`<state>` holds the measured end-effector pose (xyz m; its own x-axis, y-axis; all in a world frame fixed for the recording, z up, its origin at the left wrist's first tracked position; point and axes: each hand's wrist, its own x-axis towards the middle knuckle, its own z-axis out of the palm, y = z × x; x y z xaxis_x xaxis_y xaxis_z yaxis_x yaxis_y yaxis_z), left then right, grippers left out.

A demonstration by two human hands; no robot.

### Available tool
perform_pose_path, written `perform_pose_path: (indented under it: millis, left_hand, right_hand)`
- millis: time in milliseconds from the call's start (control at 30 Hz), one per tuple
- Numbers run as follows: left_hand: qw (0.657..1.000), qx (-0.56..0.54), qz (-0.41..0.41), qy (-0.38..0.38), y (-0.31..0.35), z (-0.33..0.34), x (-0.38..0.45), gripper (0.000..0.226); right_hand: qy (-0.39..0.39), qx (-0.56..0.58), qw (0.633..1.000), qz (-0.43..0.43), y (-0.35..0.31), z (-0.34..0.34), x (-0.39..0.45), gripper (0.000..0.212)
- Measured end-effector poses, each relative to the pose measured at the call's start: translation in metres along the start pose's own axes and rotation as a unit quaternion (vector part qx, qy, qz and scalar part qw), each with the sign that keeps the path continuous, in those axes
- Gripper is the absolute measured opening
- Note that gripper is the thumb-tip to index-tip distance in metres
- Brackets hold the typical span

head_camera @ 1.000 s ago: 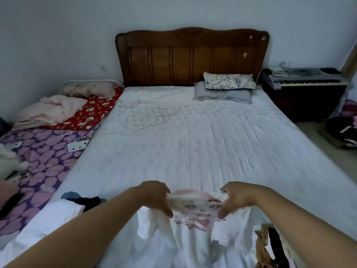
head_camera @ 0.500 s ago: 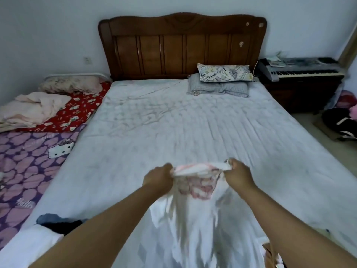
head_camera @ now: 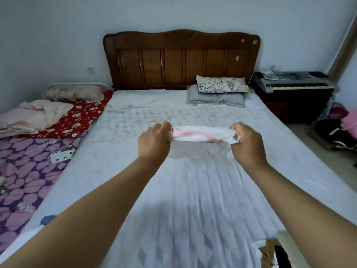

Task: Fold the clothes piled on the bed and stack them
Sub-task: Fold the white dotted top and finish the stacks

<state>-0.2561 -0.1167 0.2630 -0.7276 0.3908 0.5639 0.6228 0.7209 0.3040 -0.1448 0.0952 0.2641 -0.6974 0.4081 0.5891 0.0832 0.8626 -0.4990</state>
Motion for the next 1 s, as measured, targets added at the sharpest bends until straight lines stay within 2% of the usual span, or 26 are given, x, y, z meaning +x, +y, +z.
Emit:
perform_pose_path:
  millis: [100,133,200,267,400,467,500,533,600,700,767,900,1000]
  left_hand:
    - [0.995,0.006,0.029,-0.096,-0.015,0.017,-0.041,0.013]
    - [0.988,0.021,0.026,-0.153,-0.020,0.023,-0.055,0.020]
    - [0.962,0.046,0.010,-0.269,-0.031,0.038,-0.088,0.039]
    - [0.931,0.061,0.004,-0.359,-0.040,0.052,-0.121,0.049]
    - [0.867,0.063,0.022,-0.495,-0.059,0.086,-0.199,0.046]
    - [0.834,0.054,0.019,-0.548,-0.069,0.101,-0.246,0.039]
    - [0.817,0.053,0.012,-0.574,-0.074,0.108,-0.272,0.034]
    - [0.805,0.056,0.007,-0.590,-0.079,0.113,-0.294,0.030]
    - [0.786,0.077,0.008,-0.613,-0.086,0.119,-0.340,0.029]
    - [0.780,0.080,0.000,-0.621,-0.087,0.119,-0.391,0.029]
    - [0.775,0.080,0.000,-0.627,-0.084,0.120,-0.416,0.030]
    - [0.772,0.091,0.005,-0.629,-0.076,0.118,-0.442,0.032]
    - [0.731,0.106,0.005,-0.674,-0.072,0.116,-0.462,0.033]
  right_hand:
    - [-0.110,-0.075,0.991,0.029,0.019,0.010,-0.050,0.013]
    - [-0.165,-0.108,0.980,0.034,0.027,0.015,-0.068,0.009]
    - [-0.267,-0.129,0.954,0.045,0.047,0.027,-0.110,0.006]
    - [-0.326,-0.112,0.937,0.063,0.065,0.036,-0.151,0.009]
    - [-0.430,-0.131,0.892,0.054,0.091,0.049,-0.229,0.005]
    - [-0.472,-0.129,0.872,0.034,0.103,0.056,-0.274,0.030]
    - [-0.519,-0.110,0.847,0.038,0.114,0.058,-0.301,0.043]
    - [-0.554,-0.119,0.823,0.040,0.127,0.061,-0.324,0.050]
    - [-0.567,-0.167,0.807,0.000,0.128,0.059,-0.365,0.054]
    - [-0.599,-0.170,0.782,0.017,0.125,0.059,-0.406,0.044]
    - [-0.629,-0.174,0.756,0.049,0.122,0.062,-0.427,0.044]
    - [-0.646,-0.191,0.738,0.045,0.111,0.065,-0.457,0.048]
    - [-0.673,-0.175,0.718,0.028,0.106,0.063,-0.476,0.047]
